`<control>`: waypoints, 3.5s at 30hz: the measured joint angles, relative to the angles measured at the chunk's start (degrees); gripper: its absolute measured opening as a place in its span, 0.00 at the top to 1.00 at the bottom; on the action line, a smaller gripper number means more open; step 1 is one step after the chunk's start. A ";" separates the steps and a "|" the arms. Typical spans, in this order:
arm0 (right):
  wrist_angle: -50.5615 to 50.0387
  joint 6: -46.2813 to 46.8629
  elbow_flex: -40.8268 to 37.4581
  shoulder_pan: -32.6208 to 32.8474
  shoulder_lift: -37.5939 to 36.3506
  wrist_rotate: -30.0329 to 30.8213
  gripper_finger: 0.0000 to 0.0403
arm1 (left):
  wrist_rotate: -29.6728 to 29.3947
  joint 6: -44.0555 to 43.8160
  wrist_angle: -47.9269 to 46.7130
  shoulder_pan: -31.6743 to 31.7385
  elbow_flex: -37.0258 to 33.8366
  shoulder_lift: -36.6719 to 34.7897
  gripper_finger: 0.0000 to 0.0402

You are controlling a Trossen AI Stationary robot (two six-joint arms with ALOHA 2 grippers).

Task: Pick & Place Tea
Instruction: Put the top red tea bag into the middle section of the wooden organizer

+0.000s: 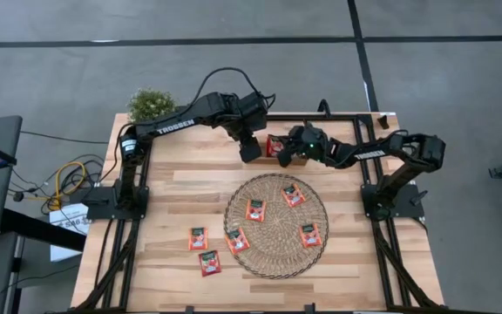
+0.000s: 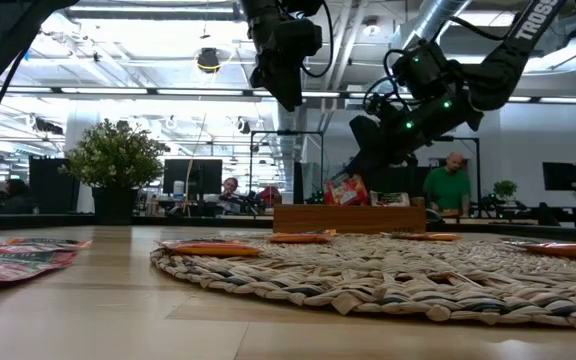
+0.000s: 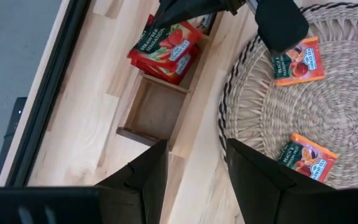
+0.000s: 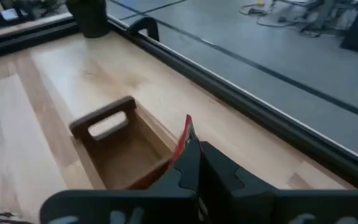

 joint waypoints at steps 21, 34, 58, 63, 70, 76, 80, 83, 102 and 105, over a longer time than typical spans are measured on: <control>7.54 2.10 -3.11 2.88 -0.02 4.05 1.00 | 0.04 0.18 0.74 -1.37 0.00 0.04 0.61; 14.21 3.56 -2.63 4.65 7.14 6.33 1.00 | 2.18 5.17 5.51 -1.52 -0.02 0.07 0.61; 13.19 0.33 -2.63 3.46 7.08 6.57 1.00 | 10.24 5.62 22.77 -1.52 -13.11 -22.10 0.61; 14.82 -1.53 -2.63 3.46 7.06 6.54 1.00 | 10.16 0.29 38.57 -1.52 -35.44 -34.30 0.61; 14.98 -1.55 -2.63 3.46 7.06 6.14 1.00 | 9.94 -4.79 52.18 -1.52 -56.26 -49.15 0.61; 15.27 -1.53 -2.63 3.55 7.06 6.06 1.00 | 9.92 -8.13 61.08 -1.52 -69.85 -58.49 0.61; 14.90 -1.51 -2.63 3.99 7.06 5.95 1.00 | 9.92 -11.29 66.59 -1.52 -77.06 -62.75 0.61; 14.43 -1.51 -2.63 3.99 7.06 5.93 1.00 | 9.88 -13.02 68.31 -1.52 -80.29 -64.66 0.61; 10.86 3.02 -2.63 2.26 7.06 5.96 0.82 | 9.90 -14.08 66.81 -1.52 -82.03 -65.75 0.61; 10.86 2.99 -2.63 2.32 7.06 5.95 0.73 | 9.90 -14.02 66.26 -1.52 -82.05 -65.73 0.61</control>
